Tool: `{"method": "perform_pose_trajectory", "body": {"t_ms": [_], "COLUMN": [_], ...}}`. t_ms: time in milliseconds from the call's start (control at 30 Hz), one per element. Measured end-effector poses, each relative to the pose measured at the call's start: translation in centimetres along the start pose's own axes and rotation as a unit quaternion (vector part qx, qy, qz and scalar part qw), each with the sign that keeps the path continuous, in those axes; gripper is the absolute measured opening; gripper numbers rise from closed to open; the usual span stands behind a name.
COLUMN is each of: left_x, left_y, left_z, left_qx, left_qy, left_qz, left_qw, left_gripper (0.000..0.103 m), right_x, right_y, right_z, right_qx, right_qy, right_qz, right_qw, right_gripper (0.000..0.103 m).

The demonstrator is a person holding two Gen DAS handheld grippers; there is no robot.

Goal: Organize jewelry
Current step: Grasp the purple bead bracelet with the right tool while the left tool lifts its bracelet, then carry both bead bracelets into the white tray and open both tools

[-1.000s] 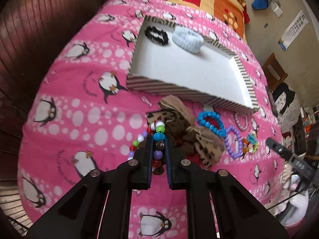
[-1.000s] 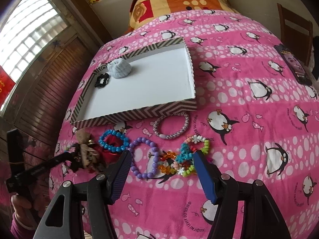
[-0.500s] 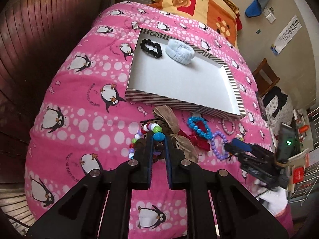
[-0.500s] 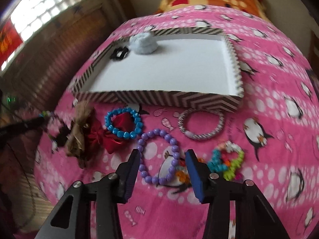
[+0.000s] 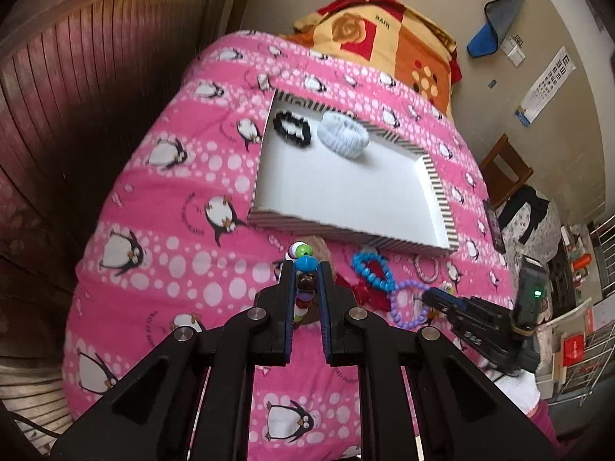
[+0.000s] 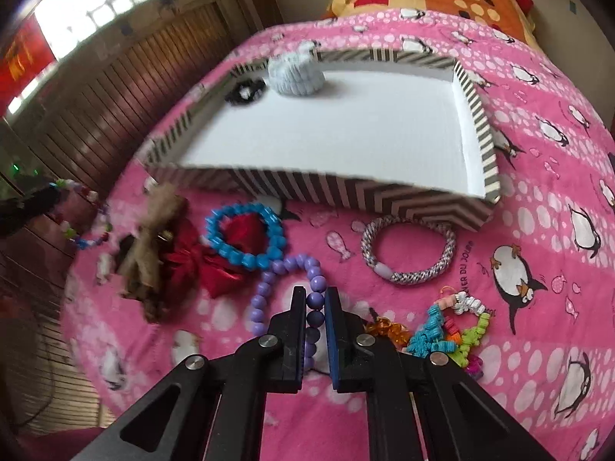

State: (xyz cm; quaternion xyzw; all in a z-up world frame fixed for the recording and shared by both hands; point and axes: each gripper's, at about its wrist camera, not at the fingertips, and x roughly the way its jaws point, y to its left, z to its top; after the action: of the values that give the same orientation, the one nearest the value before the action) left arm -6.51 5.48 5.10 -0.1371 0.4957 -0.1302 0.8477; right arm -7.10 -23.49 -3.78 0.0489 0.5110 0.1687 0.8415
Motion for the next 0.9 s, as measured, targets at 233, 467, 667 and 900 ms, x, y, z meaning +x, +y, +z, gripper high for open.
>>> {"method": "perform_pose_trajectory", "body": {"t_ms": [233,467,667,900], "left_x": [-0.3,0.3,1.0,2.3], "left_y": [-1.1,-3.0,-4.5,-5.9], "left_z": [1.0,2.1,3.2,4.3], "left_qx": [0.011,0.033,0.057,0.085], "left_qy": [-0.006,-0.013,-0.023,-0.026], "left_qz": [0.001,0.021,0.036,0.047], "left_qw": [0.9999,0.9991,0.9974,0.9950], "left_gripper": [0.010,0.010,0.010,0.010], "right_x": [-4.5,-6.7,-7.5,-7.9], "right_y": [0.8,1.3,1.9,2.3], "right_z": [1.3,3.4,4.9,6.4], "right_qx": [0.000,-0.010,-0.022,-0.036], "right_qy": [-0.051,-0.078,-0.089,-0.096], "right_qz": [0.016,0.010,0.007,0.000], "right_qw": [0.999,0.997,0.996,0.995], "right_gripper": [0.009,0.009,0.009,0.009]}}
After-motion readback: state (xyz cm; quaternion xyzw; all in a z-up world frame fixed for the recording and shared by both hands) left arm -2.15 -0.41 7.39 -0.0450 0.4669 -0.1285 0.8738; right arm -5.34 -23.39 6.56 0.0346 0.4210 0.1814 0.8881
